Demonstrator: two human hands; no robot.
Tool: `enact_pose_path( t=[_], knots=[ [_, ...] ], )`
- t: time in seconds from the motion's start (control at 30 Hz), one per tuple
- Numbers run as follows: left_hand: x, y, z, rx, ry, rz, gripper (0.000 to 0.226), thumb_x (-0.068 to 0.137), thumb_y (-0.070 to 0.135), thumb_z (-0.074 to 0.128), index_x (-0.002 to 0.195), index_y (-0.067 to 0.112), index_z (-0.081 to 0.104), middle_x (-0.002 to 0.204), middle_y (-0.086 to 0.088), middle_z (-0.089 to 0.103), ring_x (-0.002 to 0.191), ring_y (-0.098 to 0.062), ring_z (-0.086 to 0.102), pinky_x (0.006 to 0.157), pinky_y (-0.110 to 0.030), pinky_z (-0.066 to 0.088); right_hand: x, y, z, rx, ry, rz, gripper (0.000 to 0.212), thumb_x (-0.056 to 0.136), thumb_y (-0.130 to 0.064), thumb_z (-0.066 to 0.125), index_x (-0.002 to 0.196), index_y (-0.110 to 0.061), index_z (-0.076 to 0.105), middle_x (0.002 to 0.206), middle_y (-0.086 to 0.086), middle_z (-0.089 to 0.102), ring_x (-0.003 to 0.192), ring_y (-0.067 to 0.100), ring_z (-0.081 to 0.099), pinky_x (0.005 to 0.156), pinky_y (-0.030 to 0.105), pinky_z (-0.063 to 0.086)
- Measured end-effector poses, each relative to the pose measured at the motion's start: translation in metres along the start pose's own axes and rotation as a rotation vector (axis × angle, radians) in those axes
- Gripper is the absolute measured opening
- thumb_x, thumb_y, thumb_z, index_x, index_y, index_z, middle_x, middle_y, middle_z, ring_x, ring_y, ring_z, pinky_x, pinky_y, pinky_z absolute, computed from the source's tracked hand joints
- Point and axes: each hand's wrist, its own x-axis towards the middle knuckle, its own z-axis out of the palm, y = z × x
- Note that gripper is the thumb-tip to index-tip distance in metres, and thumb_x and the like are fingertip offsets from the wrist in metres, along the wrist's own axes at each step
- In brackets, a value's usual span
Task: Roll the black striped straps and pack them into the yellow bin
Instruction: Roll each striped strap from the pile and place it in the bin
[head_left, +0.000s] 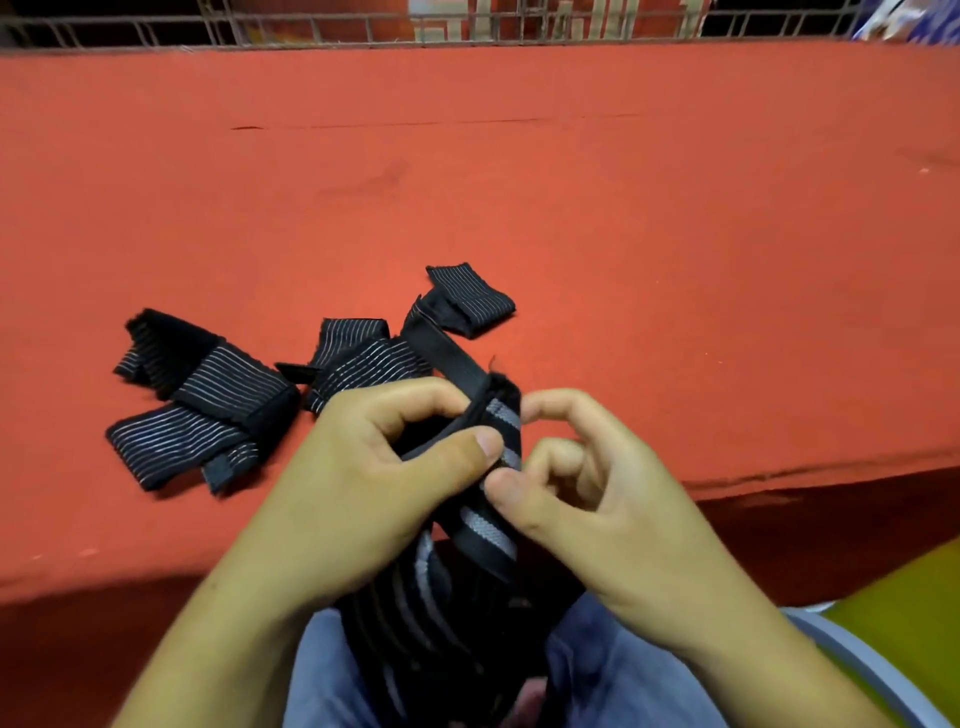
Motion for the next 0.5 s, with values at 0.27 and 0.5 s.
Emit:
enact_pose_path(
  t=[0.27, 0.5],
  knots=[
    [-0.002, -0.022, -0.006, -0.019, 0.085, -0.148, 0.028, 0.090, 0.058, 0.061, 0.110, 0.039, 0.067, 0.079, 0.022, 0.060, 0.073, 0.000, 0.056, 0.073, -0.022, 0.043, 0.001, 0.016, 0.000, 0.150, 0.122, 0.047, 0.026, 0.090, -0.034, 0.072, 0.107, -0.015, 0.071, 0.105, 0.019, 0.075, 0.094, 0.025, 0.073, 0.090, 0.047, 0.058],
    [-0.009, -0.020, -0.009, -0.252, -0.084, -0.235, 0.046, 0.098, 0.027, 0.064, 0.139, 0.047, 0.053, 0.090, 0.006, 0.056, 0.079, -0.008, 0.051, 0.073, -0.020, 0.046, -0.005, 0.031, -0.006, 0.126, 0.283, 0.102, 0.020, 0.094, -0.028, 0.066, 0.104, -0.015, 0.077, 0.103, 0.008, 0.080, 0.105, 0.033, 0.073, 0.094, 0.051, 0.056]
  ],
)
